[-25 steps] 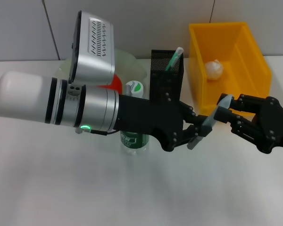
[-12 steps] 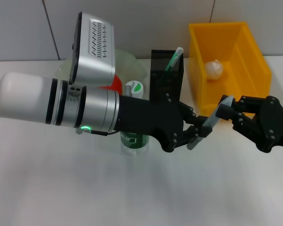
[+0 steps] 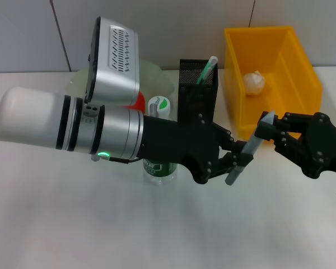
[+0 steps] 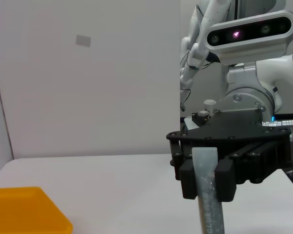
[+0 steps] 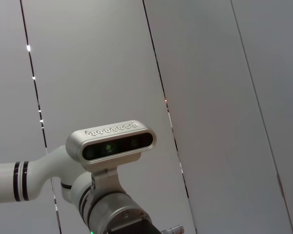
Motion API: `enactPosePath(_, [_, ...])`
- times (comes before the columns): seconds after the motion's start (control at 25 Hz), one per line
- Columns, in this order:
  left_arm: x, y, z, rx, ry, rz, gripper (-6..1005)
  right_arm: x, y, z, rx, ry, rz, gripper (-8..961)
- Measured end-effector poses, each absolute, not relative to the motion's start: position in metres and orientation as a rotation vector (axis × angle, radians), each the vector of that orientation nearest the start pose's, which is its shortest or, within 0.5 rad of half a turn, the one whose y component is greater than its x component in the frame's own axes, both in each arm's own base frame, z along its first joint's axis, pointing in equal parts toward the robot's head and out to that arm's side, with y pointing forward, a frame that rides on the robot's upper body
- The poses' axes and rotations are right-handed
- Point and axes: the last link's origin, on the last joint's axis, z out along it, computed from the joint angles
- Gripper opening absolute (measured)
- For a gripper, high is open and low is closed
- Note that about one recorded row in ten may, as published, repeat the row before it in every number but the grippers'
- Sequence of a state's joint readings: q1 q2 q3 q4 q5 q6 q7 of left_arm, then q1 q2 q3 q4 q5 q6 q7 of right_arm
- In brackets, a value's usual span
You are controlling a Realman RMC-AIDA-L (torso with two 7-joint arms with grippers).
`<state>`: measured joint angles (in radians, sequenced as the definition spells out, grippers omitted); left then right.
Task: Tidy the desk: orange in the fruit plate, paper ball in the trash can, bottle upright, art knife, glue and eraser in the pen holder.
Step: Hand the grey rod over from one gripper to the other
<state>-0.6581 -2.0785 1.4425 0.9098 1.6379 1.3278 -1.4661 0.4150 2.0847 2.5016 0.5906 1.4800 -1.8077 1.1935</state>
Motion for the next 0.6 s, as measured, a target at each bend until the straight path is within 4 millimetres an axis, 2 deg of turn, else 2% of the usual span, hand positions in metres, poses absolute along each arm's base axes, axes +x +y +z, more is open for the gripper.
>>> enactPosePath(0.44, [-0.1202,0.348,-0.0629,-3.022,0.047,-0.6,185,0.2528,0.2935,0.0277,-2.508,0.414,1.239,153])
enactPosePath(0.6, [-0.1208,0.3506,-0.0628,-3.005,0.029,-0.596,367,0.2526,0.2938,0.0277,-2.509,0.415,1.239,153])
